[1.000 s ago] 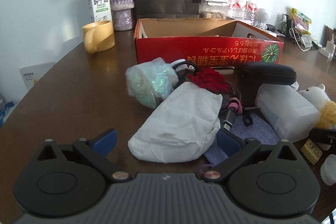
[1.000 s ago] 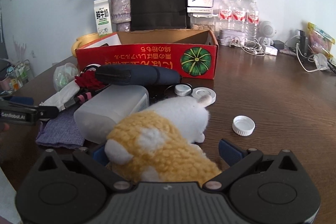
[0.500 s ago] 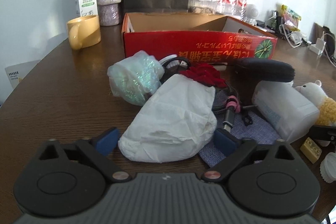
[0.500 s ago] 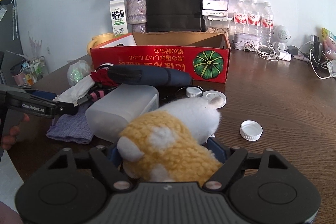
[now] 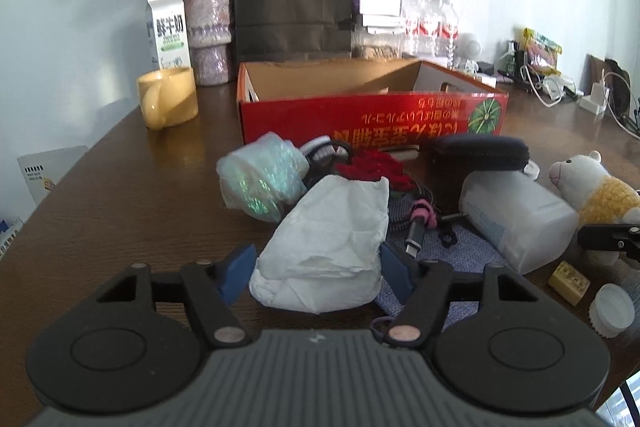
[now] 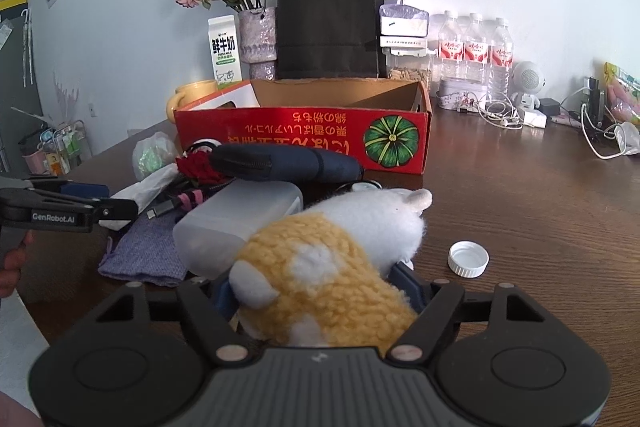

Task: Organize objects
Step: 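Grasp the yellow-white plush toy with the right gripper while the left gripper grasps the white tissue, then carry plush toy and tissue into the red box and open both grippers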

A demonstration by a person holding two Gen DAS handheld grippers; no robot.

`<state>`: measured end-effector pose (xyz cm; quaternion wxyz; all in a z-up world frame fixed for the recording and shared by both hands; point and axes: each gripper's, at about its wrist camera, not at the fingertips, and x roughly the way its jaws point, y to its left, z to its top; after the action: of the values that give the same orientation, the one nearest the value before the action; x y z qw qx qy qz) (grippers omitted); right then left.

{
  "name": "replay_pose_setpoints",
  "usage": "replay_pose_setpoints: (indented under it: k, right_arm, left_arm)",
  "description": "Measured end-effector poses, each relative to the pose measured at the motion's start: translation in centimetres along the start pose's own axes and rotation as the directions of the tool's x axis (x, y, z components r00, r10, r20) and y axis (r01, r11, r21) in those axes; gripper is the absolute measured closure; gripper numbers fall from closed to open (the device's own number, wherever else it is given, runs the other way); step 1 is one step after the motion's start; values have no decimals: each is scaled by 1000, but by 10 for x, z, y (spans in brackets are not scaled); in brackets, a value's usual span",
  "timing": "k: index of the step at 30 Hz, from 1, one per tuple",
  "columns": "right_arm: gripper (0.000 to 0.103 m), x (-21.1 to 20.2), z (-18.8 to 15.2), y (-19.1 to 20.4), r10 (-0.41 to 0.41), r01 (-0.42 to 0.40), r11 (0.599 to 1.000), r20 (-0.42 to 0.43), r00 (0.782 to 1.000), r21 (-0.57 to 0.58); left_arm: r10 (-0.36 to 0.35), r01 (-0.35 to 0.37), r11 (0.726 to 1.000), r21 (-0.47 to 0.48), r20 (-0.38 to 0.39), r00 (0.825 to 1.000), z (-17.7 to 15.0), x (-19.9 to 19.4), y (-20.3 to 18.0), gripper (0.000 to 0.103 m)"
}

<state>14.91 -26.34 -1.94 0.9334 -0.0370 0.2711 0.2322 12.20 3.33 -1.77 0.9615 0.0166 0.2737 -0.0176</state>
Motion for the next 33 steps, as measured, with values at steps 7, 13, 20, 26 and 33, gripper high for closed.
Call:
replay_pose_setpoints:
  k: [7,13,20,26,33]
  right_arm:
    - [28,-11,8,3,-5,5,1000,41,999,-13]
    - [28,-15,28,7,-6,10,999,101,995,-39]
    - [28,2,67,11,2,13,997,183,983,-77]
    - [28,41,112,15,4,19,995,218,976,-102]
    - [28,98,154,13,-6,30,994,210,978,-109]
  left_arm:
    - [-4,5,1000,-2,70,998,9,-24,-1,34]
    - [-19,17,1000,11,149,989,33,-37,-6,34]
    - [-24,21,1000,17,201,979,66,-24,-16,33]
    - [-32,32,999,4,225,974,98,3,-22,33]
    - [-30,36,999,-24,217,976,131,49,-26,33]
